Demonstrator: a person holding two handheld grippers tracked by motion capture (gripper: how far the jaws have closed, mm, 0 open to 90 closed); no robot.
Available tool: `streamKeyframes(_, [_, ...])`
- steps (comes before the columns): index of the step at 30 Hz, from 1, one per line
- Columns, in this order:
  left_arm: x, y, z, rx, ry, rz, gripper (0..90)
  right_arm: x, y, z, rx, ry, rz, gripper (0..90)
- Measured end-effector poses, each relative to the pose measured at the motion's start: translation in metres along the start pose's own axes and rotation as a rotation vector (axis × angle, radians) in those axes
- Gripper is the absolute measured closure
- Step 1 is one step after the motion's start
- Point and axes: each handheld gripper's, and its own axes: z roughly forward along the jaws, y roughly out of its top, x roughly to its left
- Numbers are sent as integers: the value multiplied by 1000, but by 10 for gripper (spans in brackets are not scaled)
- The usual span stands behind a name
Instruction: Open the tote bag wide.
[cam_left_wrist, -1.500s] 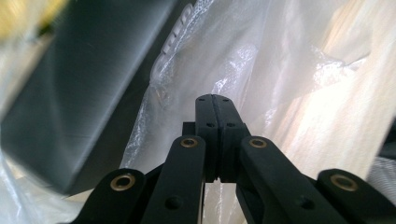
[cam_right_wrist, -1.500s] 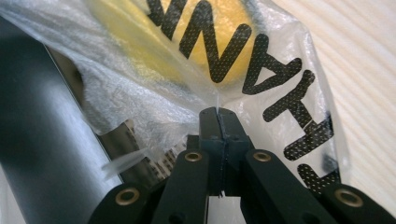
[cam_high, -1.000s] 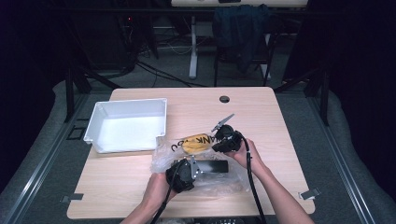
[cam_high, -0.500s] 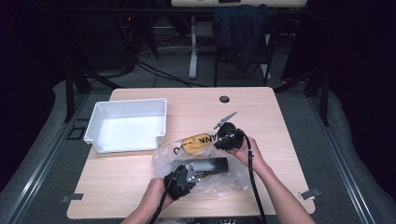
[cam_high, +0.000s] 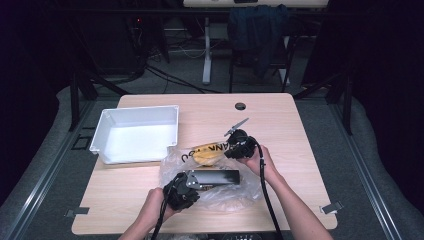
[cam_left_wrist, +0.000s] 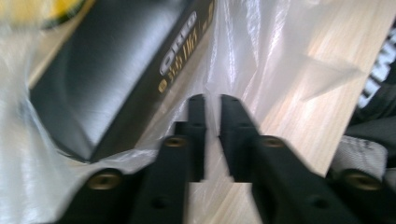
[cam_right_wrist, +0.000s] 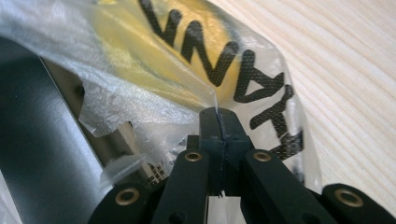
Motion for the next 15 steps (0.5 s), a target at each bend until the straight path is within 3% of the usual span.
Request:
streamKeyframes(2, [1,4,-8,-21,-3,6,646,2,1,-1,2,0,-7,899])
streamKeyframes(5, [5,13,-18,-44,5,16,547,2,0,-4,-2,-2,-3,897])
streamKeyframes(8, [13,22,-25,-46,-21,53,497,2,0,-7,3,1,-5,869])
streamKeyframes(12, [27,32,-24,-27,-35,102,466,4,1,-10,-3,1,-6,710])
streamKeyframes(15, [37,37,-18,26,-38,137,469,4,2,-16,-4,-5,-20,615])
